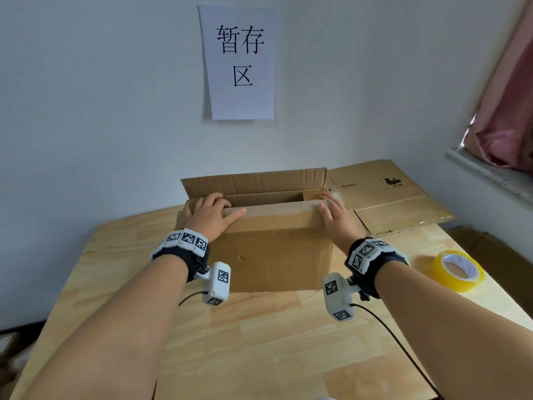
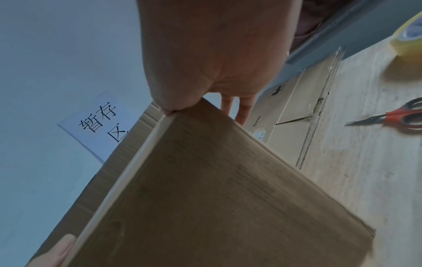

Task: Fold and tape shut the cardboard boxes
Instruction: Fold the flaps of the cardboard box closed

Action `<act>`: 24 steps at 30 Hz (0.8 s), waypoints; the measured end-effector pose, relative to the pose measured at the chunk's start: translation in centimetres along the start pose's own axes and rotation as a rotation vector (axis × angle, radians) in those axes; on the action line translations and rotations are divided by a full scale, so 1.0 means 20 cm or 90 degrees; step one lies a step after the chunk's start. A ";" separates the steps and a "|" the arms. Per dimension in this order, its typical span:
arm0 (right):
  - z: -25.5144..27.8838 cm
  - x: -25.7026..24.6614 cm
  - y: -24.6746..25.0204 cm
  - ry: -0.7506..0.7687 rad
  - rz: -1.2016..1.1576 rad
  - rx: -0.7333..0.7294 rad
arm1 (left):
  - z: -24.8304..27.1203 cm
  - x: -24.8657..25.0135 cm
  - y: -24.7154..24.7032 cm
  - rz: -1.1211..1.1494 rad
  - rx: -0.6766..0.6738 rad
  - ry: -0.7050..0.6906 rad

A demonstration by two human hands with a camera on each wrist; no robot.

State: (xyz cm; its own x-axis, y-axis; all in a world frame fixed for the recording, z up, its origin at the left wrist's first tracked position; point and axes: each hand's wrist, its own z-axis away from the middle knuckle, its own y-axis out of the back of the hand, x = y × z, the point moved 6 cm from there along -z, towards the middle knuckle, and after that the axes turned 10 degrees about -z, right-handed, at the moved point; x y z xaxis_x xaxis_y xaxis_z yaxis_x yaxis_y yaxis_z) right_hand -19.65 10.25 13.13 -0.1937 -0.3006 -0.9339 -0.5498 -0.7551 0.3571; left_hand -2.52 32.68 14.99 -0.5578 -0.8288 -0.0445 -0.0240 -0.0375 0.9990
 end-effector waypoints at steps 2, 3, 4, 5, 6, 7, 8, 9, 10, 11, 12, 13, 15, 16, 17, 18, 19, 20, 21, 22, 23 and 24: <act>-0.01 0.01 -0.01 0.015 0.011 -0.001 | 0.00 -0.01 -0.01 0.028 0.052 0.009; -0.02 0.02 -0.02 0.004 0.017 -0.002 | 0.01 -0.02 -0.01 0.040 0.086 0.011; -0.03 0.02 -0.01 -0.017 0.014 0.002 | 0.02 -0.01 0.01 0.045 0.120 0.006; -0.04 0.03 0.00 -0.043 0.002 0.009 | 0.03 0.00 0.02 0.041 0.149 -0.003; -0.05 0.03 0.01 -0.066 -0.016 0.015 | 0.03 0.01 0.03 0.030 0.165 -0.014; -0.07 0.03 0.01 -0.080 -0.029 0.015 | 0.03 0.02 0.04 0.020 0.174 -0.023; -0.08 0.02 0.02 -0.090 -0.038 0.011 | 0.02 0.02 0.04 0.010 0.175 -0.028; -0.09 0.02 0.02 -0.095 -0.044 0.006 | 0.02 0.03 0.04 0.000 0.170 -0.031; -0.10 0.01 0.03 -0.097 -0.050 0.003 | 0.02 0.03 0.04 -0.012 0.161 -0.033; -0.11 0.01 0.03 -0.098 -0.057 0.000 | 0.02 0.04 0.04 -0.021 0.152 -0.035; -0.12 0.00 0.03 -0.099 -0.067 -0.001 | 0.02 0.04 0.03 -0.026 0.147 -0.038; -0.14 -0.02 0.03 -0.096 -0.075 -0.001 | 0.02 0.04 0.03 -0.027 0.145 -0.041; -0.17 -0.05 0.04 -0.074 -0.077 0.005 | 0.02 0.04 0.03 -0.023 0.146 -0.052; -0.18 -0.08 0.04 -0.055 -0.073 0.004 | 0.02 0.05 0.03 -0.026 0.146 -0.059; -0.20 -0.09 0.04 -0.038 -0.067 -0.004 | 0.02 0.05 0.03 -0.032 0.145 -0.066; -0.21 -0.11 0.04 -0.029 -0.059 -0.015 | 0.01 0.05 0.03 -0.040 0.143 -0.071; -0.21 -0.11 0.04 -0.026 -0.049 -0.026 | 0.01 0.05 0.03 -0.049 0.143 -0.075; -0.21 -0.11 0.03 -0.024 -0.043 -0.030 | 0.01 0.06 0.03 -0.058 0.144 -0.078; -0.21 -0.11 0.03 -0.019 -0.046 -0.026 | 0.01 0.06 0.03 -0.068 0.148 -0.082; -0.21 -0.10 0.02 -0.013 -0.057 -0.014 | 0.01 0.07 0.03 -0.078 0.152 -0.084; -0.20 -0.09 0.02 -0.013 -0.068 0.002 | 0.01 0.07 0.03 -0.089 0.154 -0.083; -0.19 -0.07 0.02 -0.022 -0.067 0.010 | 0.01 0.08 0.03 -0.097 0.155 -0.080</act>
State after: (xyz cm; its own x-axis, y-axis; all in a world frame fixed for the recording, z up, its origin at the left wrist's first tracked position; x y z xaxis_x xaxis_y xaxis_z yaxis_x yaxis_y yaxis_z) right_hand -16.46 8.10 14.67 -0.1616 -0.1997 -0.9664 -0.5817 -0.7718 0.2568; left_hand -3.50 31.48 15.48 -0.6306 -0.7477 -0.2078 -0.3040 -0.0084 0.9526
